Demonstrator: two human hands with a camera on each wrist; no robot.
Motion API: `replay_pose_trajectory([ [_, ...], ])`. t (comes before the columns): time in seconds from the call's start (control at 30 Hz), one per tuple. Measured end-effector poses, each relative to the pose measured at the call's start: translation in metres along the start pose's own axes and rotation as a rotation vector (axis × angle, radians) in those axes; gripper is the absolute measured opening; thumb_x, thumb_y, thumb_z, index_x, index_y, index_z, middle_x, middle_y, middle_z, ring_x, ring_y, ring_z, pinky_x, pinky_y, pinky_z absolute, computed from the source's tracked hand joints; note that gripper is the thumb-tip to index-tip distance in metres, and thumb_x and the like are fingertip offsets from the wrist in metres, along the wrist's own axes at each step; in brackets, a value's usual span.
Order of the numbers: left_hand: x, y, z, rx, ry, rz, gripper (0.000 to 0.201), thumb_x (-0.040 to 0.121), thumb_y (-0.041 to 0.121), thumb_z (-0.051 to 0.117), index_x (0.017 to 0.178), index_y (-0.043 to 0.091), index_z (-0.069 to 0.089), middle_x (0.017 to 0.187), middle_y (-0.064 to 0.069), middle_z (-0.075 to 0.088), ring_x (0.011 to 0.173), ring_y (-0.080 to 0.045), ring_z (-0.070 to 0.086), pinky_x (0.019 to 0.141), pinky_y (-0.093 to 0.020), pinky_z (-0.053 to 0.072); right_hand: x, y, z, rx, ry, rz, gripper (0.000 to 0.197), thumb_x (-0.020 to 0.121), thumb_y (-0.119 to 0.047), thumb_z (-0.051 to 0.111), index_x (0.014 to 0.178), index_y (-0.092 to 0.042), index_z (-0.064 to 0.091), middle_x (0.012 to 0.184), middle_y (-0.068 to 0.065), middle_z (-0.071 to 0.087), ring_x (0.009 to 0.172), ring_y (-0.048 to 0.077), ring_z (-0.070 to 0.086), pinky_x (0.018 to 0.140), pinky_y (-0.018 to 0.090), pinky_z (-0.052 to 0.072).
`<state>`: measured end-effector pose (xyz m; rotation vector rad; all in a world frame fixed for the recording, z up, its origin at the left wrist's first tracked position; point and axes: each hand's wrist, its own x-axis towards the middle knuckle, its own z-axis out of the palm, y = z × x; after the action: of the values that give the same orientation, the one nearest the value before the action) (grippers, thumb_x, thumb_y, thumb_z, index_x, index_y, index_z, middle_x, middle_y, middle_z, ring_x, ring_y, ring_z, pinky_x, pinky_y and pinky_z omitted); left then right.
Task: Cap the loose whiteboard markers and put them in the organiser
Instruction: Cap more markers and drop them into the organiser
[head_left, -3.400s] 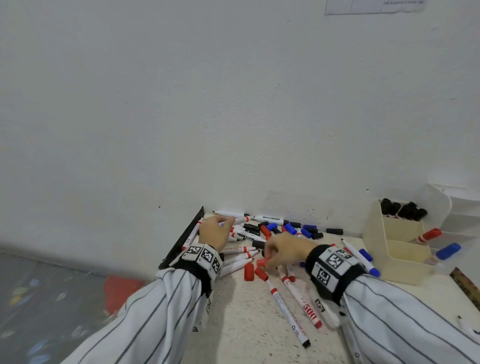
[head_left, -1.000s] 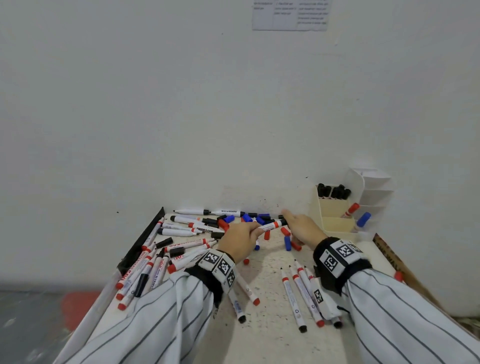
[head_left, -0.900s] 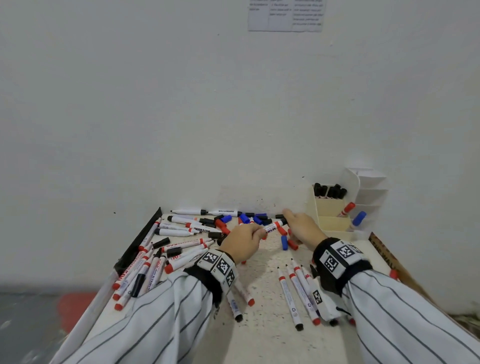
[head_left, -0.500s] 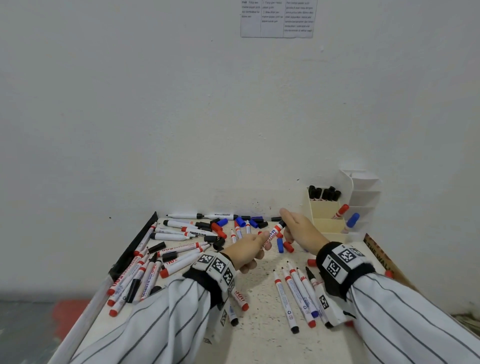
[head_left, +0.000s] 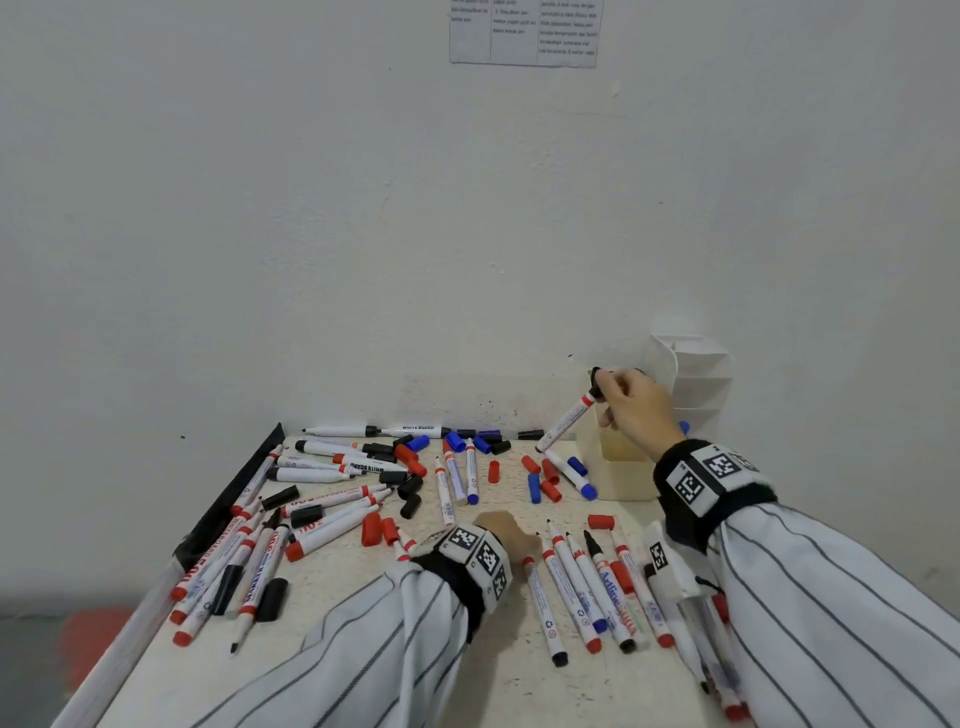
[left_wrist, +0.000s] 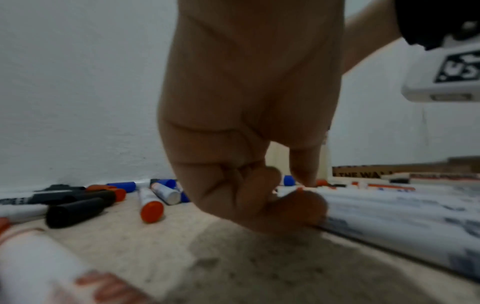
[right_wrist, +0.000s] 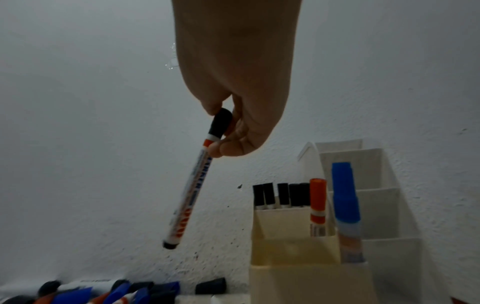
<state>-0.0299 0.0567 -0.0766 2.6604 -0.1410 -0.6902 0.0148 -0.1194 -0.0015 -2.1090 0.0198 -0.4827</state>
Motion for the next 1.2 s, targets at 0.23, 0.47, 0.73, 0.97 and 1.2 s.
replay_pose_trajectory([
  [0.23,0.014,0.006,0.012,0.022,-0.047,-0.056,0.033,0.087,0.036,0.06,0.104,0.008,0.059,0.095,-0.008,0.061,0.096,-0.02,0.057,0.082,-0.027,0.046,0.025,0.001,-0.021,0.092,0.202,-0.039,0.019,0.097,-0.022,0.046,0.104,-0.008,0.057,0.096,0.014,0.066,0.082,0.024,0.066,0.08,0.039,0.055],
  [0.47,0.02,-0.001,-0.006,-0.047,0.06,-0.115,0.045,0.093,0.036,0.049,0.123,0.004,0.053,0.124,-0.01,0.058,0.109,-0.021,0.056,0.091,-0.029,0.045,0.053,-0.003,-0.029,0.046,0.259,-0.06,0.023,0.097,-0.012,0.045,0.113,-0.001,0.057,0.102,0.019,0.064,0.093,0.029,0.064,0.089,0.042,0.052],
  [0.73,0.037,-0.017,-0.028,-0.318,0.15,-0.129,0.031,0.093,0.038,0.047,0.104,0.009,0.051,0.097,-0.006,0.057,0.088,-0.017,0.058,0.091,-0.029,0.051,0.078,0.0,-0.02,-0.139,0.238,-0.019,0.029,0.096,-0.001,0.035,0.116,0.004,0.055,0.11,0.022,0.059,0.103,0.032,0.058,0.084,0.031,0.047],
  [0.97,0.043,-0.038,-0.045,-0.493,0.229,-0.117,0.036,0.092,0.034,0.052,0.113,0.004,0.052,0.105,-0.011,0.065,0.096,-0.022,0.067,0.087,-0.034,0.055,0.082,0.002,-0.003,-0.31,0.198,0.043,0.028,0.098,-0.012,0.038,0.123,-0.009,0.05,0.107,0.013,0.062,0.095,0.03,0.056,0.074,0.027,0.037],
  [1.2,0.047,-0.059,-0.056,-0.544,0.305,-0.098,0.017,0.091,0.028,0.054,0.082,0.013,0.053,0.087,-0.008,0.062,0.083,-0.022,0.066,0.082,-0.035,0.056,0.085,0.018,0.018,-0.255,0.12,0.066,0.018,0.097,-0.009,0.044,0.112,-0.002,0.053,0.088,0.014,0.054,0.058,0.014,0.046,0.048,0.021,0.032],
])
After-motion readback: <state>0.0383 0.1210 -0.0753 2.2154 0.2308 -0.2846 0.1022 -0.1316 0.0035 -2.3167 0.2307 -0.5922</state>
